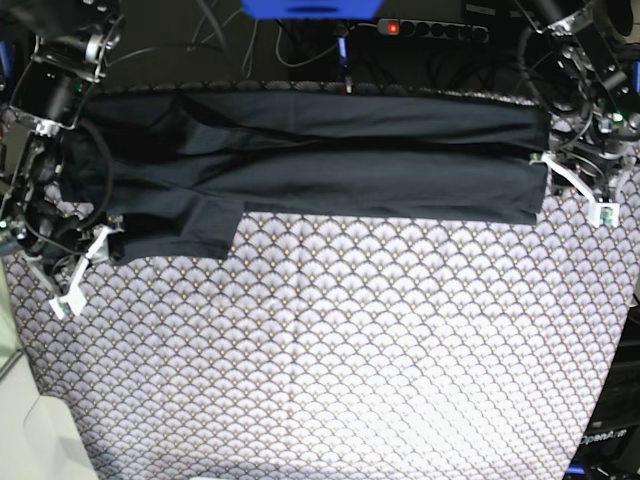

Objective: Fold the T-shirt properly
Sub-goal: 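Regrasp the strip's end with the right gripper and pull it outward, then smooth the strip end with the right gripper, straightening the fold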

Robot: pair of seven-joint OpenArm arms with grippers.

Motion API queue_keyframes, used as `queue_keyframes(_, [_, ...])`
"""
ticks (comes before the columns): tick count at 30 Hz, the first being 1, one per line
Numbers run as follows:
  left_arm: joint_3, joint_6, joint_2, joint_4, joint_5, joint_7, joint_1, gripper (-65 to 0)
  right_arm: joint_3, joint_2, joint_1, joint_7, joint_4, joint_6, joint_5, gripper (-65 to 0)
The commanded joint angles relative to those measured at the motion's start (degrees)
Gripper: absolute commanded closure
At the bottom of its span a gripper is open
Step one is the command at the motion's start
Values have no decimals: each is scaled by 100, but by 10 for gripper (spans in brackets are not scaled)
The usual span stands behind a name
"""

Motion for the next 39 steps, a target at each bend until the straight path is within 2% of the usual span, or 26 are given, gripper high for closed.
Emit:
queue_keyframes(1, [-12,-6,-49,109,-28,-92,-67,-248,18,79,164,133,74,-3,76,-336])
queue_keyframes(8, [-12,-6,-32,109,-28,-92,-75,-248,-185,88,296,459,-682,-3,76,-336])
queue_keyframes(16, [-12,12,-32,109,-28,-92,-67,-248,-193,88,305,520,-761,-3,76,-327])
queue_keyframes(18, [-12,12,-32,109,-28,-92,-67,-248,-193,88,287,529,-761,-3,76,-297])
queue_keyframes(24, [-12,12,-32,109,-28,-92,-75,-248,-607,79,199,995,-761,-3,93,-84])
queue_keyframes(26, [-12,12,-32,109,-28,-92,-75,-248,-677,79,111,1065,-753,-3,102,-38])
queue_keyframes(32, [-12,12,-32,109,-28,-110,-58,-248,-712,79,-82,1188,-568,-3,111,-3])
queue_keyframes(39, [-12,3,-32,117,-28,-118,-40,-248,-694,17,-899,1206,979,-3,111,0])
